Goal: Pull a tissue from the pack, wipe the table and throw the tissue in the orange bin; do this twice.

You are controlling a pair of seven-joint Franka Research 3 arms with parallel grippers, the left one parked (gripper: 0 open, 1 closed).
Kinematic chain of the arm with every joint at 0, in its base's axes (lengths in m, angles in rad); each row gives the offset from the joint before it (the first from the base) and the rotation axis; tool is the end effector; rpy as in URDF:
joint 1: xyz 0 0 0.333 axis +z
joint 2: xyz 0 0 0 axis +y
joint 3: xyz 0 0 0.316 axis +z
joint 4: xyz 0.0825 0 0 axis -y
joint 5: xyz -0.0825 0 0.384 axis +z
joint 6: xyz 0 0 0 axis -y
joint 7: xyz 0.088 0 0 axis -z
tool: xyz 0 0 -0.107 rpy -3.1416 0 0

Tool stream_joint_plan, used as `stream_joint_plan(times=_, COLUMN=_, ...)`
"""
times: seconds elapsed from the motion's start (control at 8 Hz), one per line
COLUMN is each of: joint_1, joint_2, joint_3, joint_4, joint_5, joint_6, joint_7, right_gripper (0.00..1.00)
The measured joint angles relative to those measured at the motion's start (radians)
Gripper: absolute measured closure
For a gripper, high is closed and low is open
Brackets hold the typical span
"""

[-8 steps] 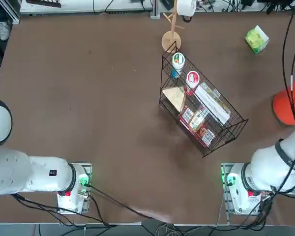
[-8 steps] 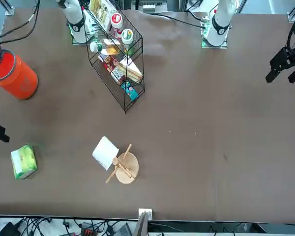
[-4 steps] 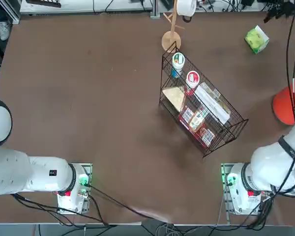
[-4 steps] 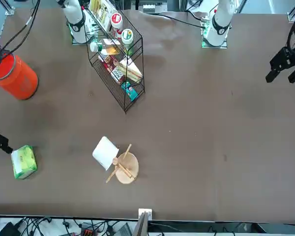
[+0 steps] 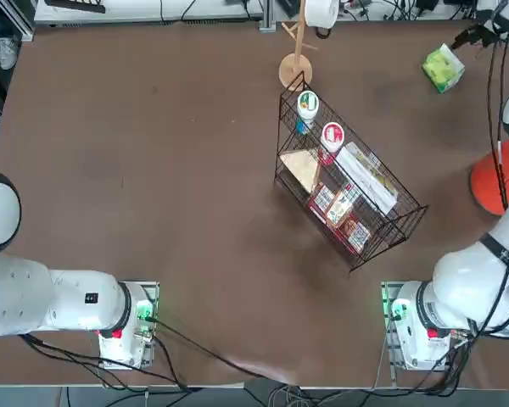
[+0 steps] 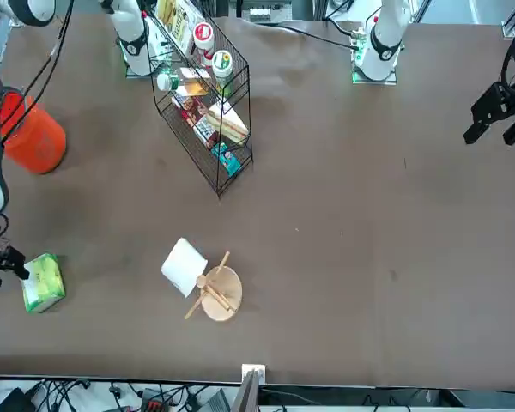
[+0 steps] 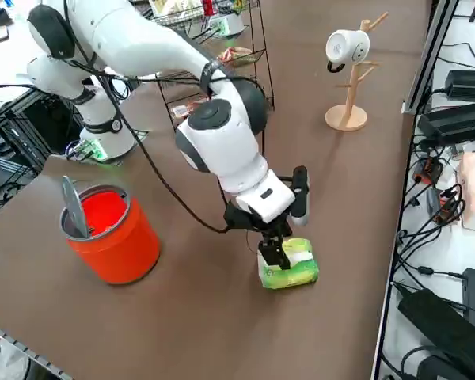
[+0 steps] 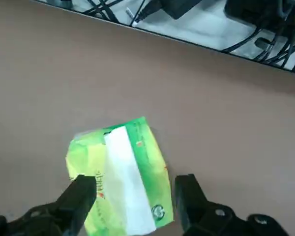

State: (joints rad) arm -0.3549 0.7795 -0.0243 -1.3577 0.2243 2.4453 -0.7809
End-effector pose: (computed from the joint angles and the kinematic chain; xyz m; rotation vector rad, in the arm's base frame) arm 0.7128 -0.2788 0.2882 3.0305 0.3983 0.5264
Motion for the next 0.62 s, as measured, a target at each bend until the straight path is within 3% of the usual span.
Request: stream_joint_plan(times=0.62, joint_1=-0.008, joint_2=0.052, joint_3=0.003, joint_4=0.013, joint_5=0.034, joint_6=0.015, joint_7=-0.017, right_gripper=0.08)
